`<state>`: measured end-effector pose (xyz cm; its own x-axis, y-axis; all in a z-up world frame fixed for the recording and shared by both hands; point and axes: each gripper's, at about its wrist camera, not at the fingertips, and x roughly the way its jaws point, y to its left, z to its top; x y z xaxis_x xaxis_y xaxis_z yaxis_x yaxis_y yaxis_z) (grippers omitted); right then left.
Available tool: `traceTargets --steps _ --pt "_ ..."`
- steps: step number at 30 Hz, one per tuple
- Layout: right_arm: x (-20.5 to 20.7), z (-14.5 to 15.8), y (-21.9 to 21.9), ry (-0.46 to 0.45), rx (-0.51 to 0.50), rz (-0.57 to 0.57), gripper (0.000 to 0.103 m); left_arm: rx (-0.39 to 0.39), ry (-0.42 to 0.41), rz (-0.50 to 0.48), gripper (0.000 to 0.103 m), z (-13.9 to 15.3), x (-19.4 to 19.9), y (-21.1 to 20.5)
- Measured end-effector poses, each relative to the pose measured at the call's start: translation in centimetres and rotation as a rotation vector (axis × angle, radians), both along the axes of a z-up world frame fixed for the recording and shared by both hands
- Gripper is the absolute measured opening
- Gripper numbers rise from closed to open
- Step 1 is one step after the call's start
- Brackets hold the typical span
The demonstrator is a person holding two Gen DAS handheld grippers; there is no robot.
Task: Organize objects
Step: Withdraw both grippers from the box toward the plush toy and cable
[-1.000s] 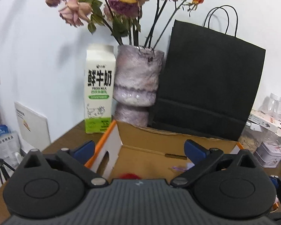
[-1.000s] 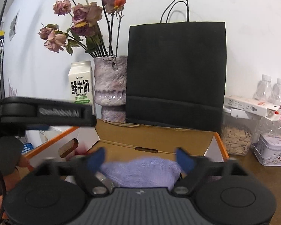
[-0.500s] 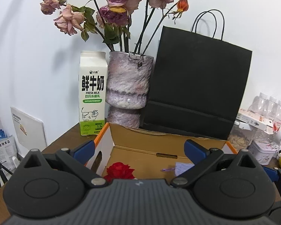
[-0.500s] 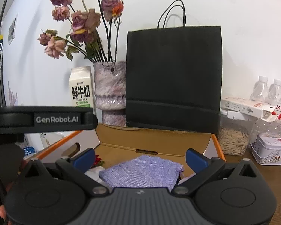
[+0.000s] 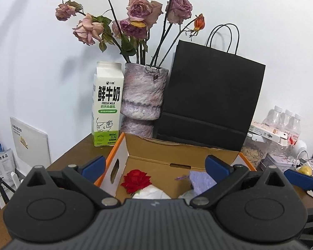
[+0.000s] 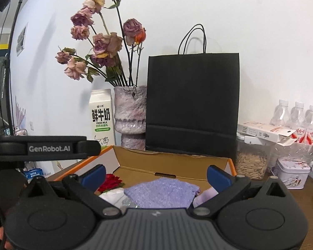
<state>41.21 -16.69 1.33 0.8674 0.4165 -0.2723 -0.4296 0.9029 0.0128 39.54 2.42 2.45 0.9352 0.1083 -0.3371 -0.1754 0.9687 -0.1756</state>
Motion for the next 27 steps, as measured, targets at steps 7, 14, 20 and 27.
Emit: traceTargets --steps 7,14,20,27 --pt "-2.9 0.1 -1.0 -0.029 -0.008 0.006 0.103 -0.005 -0.020 -0.008 0.103 -0.6 -2.8 0.2" --pt "-5.4 -0.7 -1.8 -0.026 -0.020 -0.001 0.103 0.013 -0.020 -0.061 0.103 -1.6 -5.4 -0.2" --pt "-7.9 -1.4 -2.3 -0.035 -0.006 -0.004 0.103 0.060 -0.041 -0.083 0.103 -2.1 -8.1 -0.5" --pt "-10.5 -2.8 -2.7 -0.011 -0.020 -0.007 0.103 0.061 -0.023 -0.084 0.103 -3.1 -10.4 0.4"
